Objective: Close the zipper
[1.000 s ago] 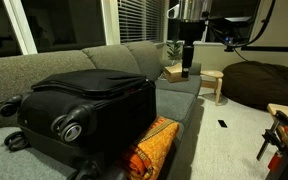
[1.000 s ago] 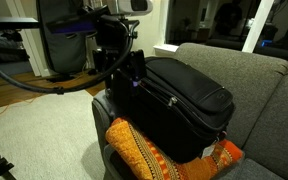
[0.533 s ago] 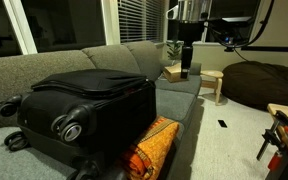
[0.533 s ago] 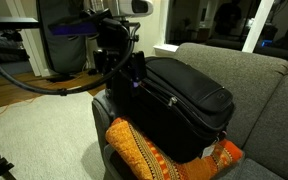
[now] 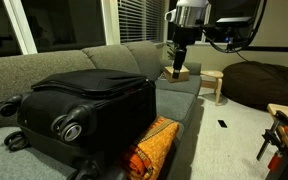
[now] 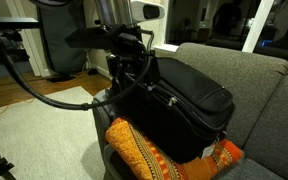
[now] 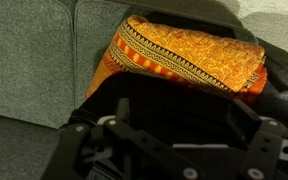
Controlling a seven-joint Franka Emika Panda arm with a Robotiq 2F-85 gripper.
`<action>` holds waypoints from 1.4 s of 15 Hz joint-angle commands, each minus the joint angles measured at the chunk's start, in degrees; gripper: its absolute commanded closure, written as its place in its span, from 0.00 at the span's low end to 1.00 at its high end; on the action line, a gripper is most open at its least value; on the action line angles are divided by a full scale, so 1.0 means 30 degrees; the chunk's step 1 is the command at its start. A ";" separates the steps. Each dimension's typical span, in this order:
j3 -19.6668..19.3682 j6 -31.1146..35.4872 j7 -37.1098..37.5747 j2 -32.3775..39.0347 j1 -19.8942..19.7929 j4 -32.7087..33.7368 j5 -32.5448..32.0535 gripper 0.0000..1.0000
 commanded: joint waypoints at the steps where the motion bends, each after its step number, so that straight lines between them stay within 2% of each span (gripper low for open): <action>1: -0.0232 0.1109 0.0026 0.1235 -0.0282 0.0668 0.0069 0.00; 6: 0.0050 0.1277 -0.0629 0.2608 -0.0390 0.1672 0.0758 0.00; 21: 0.0479 0.1490 -0.1039 0.5905 -0.0693 0.5214 0.0988 0.00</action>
